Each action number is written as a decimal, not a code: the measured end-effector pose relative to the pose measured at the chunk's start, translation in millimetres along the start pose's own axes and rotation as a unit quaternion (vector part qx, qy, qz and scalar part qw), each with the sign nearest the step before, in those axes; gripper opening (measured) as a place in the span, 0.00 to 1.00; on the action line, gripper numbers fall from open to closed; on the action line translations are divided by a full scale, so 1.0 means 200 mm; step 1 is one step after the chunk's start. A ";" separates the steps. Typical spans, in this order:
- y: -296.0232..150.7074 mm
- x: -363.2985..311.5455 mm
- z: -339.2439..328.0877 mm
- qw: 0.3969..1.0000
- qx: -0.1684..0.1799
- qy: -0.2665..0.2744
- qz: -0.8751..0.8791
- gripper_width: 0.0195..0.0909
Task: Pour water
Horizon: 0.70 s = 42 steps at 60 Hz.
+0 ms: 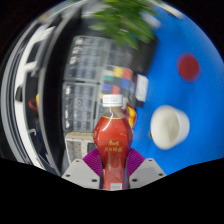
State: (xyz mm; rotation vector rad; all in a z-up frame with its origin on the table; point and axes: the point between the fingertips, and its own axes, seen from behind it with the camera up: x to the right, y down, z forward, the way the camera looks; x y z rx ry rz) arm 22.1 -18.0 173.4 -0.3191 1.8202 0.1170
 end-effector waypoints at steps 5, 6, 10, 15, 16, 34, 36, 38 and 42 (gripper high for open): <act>-0.19 -0.12 -0.07 0.991 0.027 0.005 -0.134 0.14; -0.23 -0.14 -0.08 0.987 0.034 0.008 -0.160 0.14; -0.40 -0.21 -0.12 0.961 0.067 0.021 -0.269 0.14; -0.63 -0.30 -0.20 0.899 0.127 0.039 -0.418 0.16; -0.68 -0.31 -0.21 0.883 0.139 0.044 -0.445 0.16; -1.20 0.04 -0.21 0.743 0.151 0.147 -0.635 0.16; -1.23 0.11 -0.19 0.743 0.148 0.147 -0.636 0.16; -1.26 0.17 -0.16 0.744 0.143 0.151 -0.635 0.16; -1.28 0.30 -0.13 0.745 0.126 0.162 -0.634 0.16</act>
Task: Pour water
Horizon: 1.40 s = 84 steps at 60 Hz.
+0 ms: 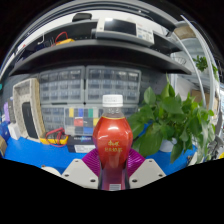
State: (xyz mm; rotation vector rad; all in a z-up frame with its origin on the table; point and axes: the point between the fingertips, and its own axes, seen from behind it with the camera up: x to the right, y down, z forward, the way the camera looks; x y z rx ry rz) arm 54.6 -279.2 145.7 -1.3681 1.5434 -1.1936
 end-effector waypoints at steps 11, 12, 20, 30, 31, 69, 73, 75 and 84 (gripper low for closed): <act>0.23 0.00 0.11 1.000 0.009 -0.011 -0.014 0.12; 0.22 0.01 0.11 1.000 0.016 -0.014 -0.013 0.16; 0.25 0.02 0.09 0.999 0.032 -0.020 0.002 0.16; 0.25 0.04 0.04 0.998 0.048 -0.023 0.020 0.22; 0.25 0.04 0.03 0.998 0.050 -0.023 0.020 0.23; 0.44 -0.21 -0.70 0.998 -0.054 -0.018 0.017 0.73; 0.35 -0.31 -0.81 0.998 -0.044 -0.032 0.019 0.73; 0.32 -0.35 -0.86 0.998 -0.042 -0.041 0.018 0.74; 0.19 -0.46 -1.05 0.998 -0.030 -0.051 -0.005 0.74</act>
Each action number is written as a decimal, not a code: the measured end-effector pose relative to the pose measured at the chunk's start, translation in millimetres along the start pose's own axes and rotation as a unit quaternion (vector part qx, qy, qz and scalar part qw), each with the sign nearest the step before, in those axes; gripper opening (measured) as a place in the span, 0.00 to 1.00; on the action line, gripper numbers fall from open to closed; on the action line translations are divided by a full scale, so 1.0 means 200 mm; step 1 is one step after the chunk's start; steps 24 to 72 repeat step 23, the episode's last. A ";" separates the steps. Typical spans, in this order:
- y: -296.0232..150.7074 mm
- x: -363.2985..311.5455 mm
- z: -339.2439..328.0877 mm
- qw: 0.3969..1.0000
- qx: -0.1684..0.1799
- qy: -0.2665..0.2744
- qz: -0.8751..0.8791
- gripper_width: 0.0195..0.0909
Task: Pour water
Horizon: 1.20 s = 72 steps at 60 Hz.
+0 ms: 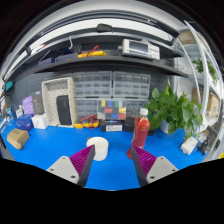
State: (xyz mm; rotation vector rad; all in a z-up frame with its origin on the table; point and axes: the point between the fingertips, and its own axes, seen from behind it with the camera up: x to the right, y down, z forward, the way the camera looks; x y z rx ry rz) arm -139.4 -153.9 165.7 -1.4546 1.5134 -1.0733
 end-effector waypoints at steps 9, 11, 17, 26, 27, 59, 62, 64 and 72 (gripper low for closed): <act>-0.11 -0.10 -0.12 1.000 0.021 -0.011 -0.002 0.74; -0.13 -0.13 -0.14 1.000 0.025 -0.017 0.003 0.75; -0.16 -0.19 -0.18 0.999 0.033 -0.025 0.013 0.74; -0.15 -0.22 -0.20 0.999 0.032 -0.029 0.010 0.74; -0.15 -0.22 -0.20 0.999 0.032 -0.029 0.010 0.74; -0.15 -0.22 -0.20 0.999 0.032 -0.029 0.010 0.74; -0.15 -0.22 -0.20 0.999 0.032 -0.029 0.010 0.74; -0.15 -0.22 -0.20 0.999 0.032 -0.029 0.010 0.74; -0.15 -0.22 -0.20 0.999 0.032 -0.029 0.010 0.74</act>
